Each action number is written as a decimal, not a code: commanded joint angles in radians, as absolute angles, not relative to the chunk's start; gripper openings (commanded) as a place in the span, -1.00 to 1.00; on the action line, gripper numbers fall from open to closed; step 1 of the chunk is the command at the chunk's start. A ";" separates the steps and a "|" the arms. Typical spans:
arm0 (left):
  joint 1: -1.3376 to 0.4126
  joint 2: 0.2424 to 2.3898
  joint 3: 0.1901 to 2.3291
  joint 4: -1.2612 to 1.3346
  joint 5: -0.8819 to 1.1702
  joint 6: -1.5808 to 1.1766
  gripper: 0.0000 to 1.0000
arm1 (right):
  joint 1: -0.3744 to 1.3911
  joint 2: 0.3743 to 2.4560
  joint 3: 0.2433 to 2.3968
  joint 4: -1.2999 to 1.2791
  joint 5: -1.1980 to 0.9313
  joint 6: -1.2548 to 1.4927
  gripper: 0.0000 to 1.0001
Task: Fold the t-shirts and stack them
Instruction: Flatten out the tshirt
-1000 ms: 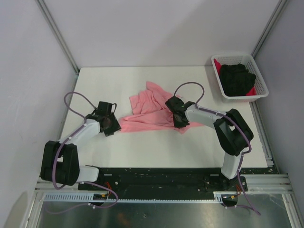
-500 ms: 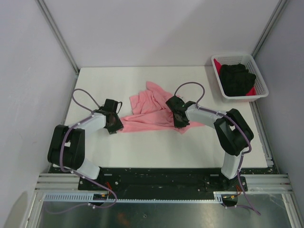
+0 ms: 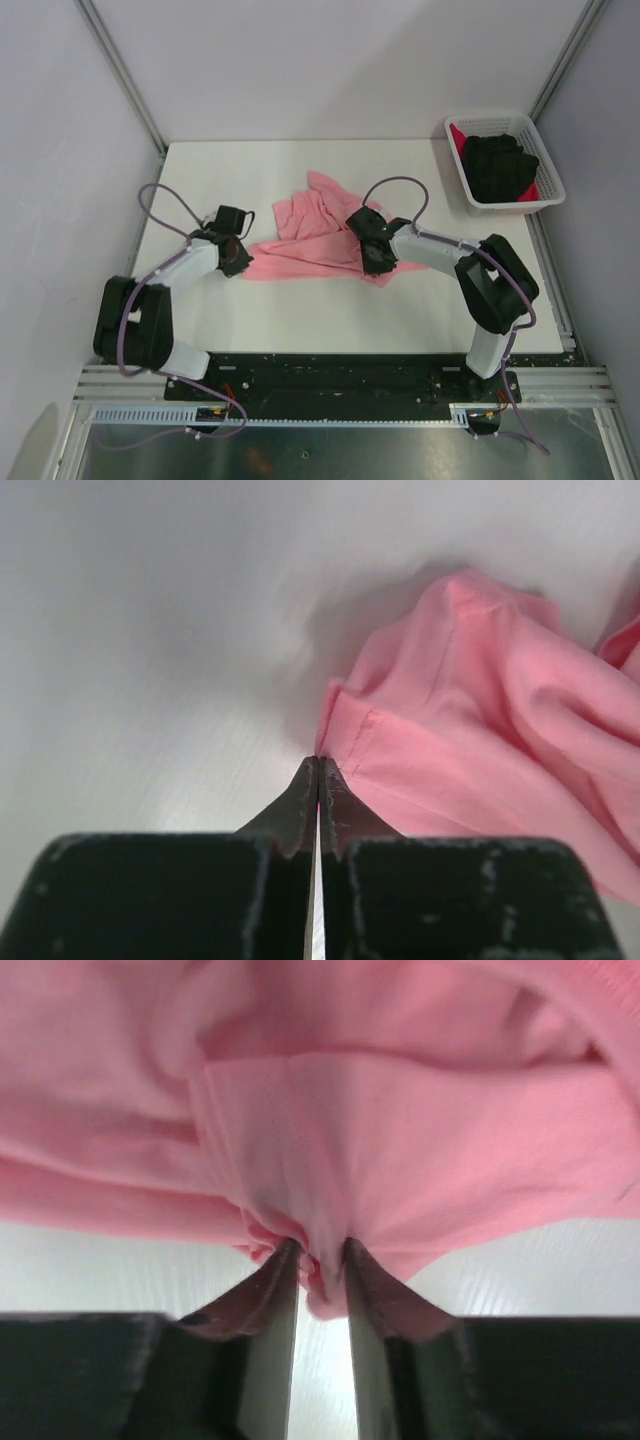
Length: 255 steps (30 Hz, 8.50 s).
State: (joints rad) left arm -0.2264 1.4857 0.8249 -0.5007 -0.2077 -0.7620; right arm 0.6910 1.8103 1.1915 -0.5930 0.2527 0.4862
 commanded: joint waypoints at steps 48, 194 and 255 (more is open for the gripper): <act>-0.143 1.180 0.741 -0.657 -0.395 -0.791 -1.00 | 0.749 1.820 1.207 -0.463 0.313 0.613 -0.60; 0.075 1.289 0.817 -0.654 -0.310 -0.736 -1.00 | 0.310 1.320 0.666 -0.575 0.077 0.730 -0.06; -0.152 1.309 0.670 -0.635 -0.288 -0.866 -0.84 | 0.076 1.282 0.729 -0.560 -0.089 0.585 -1.00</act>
